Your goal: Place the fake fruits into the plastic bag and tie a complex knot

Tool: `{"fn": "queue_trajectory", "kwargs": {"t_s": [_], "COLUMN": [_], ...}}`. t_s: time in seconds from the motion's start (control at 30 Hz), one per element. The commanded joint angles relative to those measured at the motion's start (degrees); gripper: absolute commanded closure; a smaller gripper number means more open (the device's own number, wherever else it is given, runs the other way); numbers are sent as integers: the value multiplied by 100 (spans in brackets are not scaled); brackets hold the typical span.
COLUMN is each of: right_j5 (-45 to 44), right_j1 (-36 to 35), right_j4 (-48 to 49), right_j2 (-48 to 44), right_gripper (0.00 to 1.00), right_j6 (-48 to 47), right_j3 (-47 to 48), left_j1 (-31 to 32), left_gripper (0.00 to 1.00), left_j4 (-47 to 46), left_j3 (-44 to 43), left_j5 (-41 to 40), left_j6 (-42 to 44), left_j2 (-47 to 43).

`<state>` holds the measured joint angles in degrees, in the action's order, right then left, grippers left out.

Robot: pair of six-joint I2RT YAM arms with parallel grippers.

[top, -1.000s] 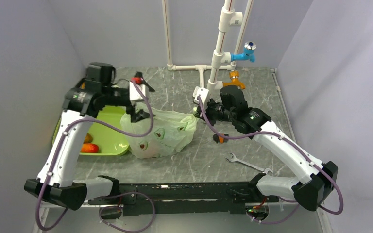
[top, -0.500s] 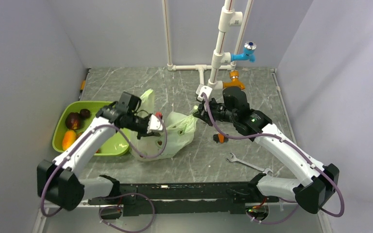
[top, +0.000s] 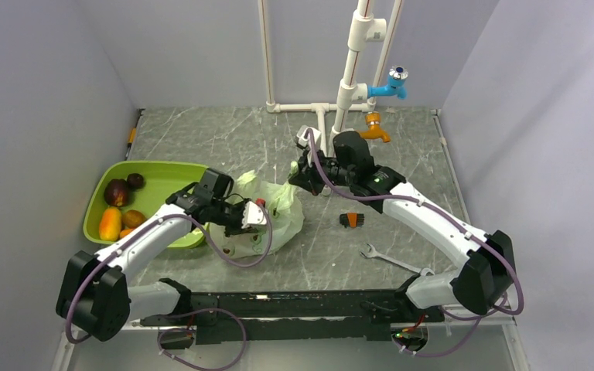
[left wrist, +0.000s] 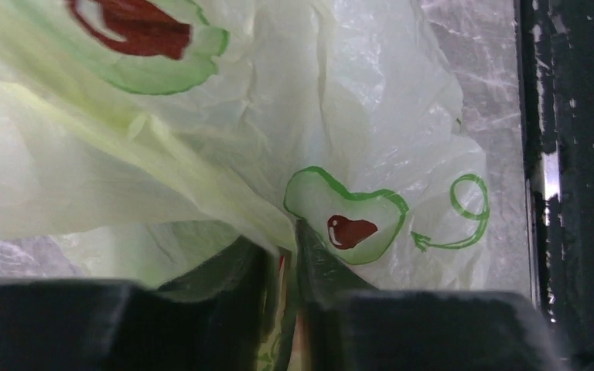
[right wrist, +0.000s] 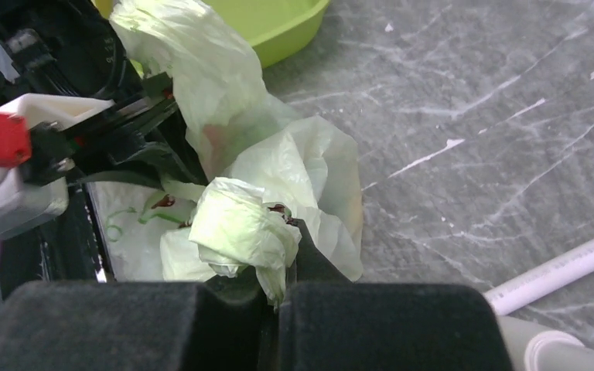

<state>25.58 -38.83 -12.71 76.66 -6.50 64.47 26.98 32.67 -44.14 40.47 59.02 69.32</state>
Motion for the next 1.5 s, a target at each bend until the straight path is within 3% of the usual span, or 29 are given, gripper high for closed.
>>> {"fn": "queue_trajectory", "kwargs": {"t_s": [0.0, 0.1, 0.17, 0.3, 0.4, 0.63, 0.83, 1.03, 1.13, 1.23, 1.33, 1.47], "right_j5": [403, 678, 885, 1188, 1313, 1587, 1783, 1823, 1795, 1567, 1151, 536], "right_j1": [64, 60, 51, 25, -31, -178, -244, -234, -239, -194, -182, -426], "right_j4": [587, 410, 324, 201, 171, 230, 211, 203, 429, 649, 1408, 2762], "right_j2": [-200, -247, -259, -224, -172, -143, -22, -61, -75, -93, -385, -584], "right_gripper": [100, 100, 100, 100, 94, 88, 78, 70, 63, 46, 22, 18], "right_j6": [85, 11, -56, -276, -491, -915, -1077, -1139, -1000, -608, 226, 985], "right_j3": [497, 554, 615, 712, 798, 889, 1008, 939, 794, 645, 51, -1038], "left_j1": [-213, -220, -220, -220, -221, -211, -121, -97, -99, -112, -205, -301], "left_gripper": [56, 28, 17, 16, 18, 22, 29, 51, 69, 100, 100, 100], "left_j4": [552, 651, 338, -169, -812, -1242, -2038, -2349, -2544, -2620, -2809, -3111], "left_j3": [-430, -1003, -1177, -1641, -1976, -2773, -2774, -2803, -2778, -2772, -2699, -2610], "left_j5": [686, 1214, 1388, 1445, 1098, 1092, 1512, 2085, 2318, 2290, 1947, 1627], "left_j6": [-676, -1391, -2038, -3068, -3826, -4279, -4858, -5145, -5437, -5646, -5826, -6275], "left_j2": [-448, -1092, -1460, -1585, -1378, -659, -446, -356, -341, -357, -470, -561]}}
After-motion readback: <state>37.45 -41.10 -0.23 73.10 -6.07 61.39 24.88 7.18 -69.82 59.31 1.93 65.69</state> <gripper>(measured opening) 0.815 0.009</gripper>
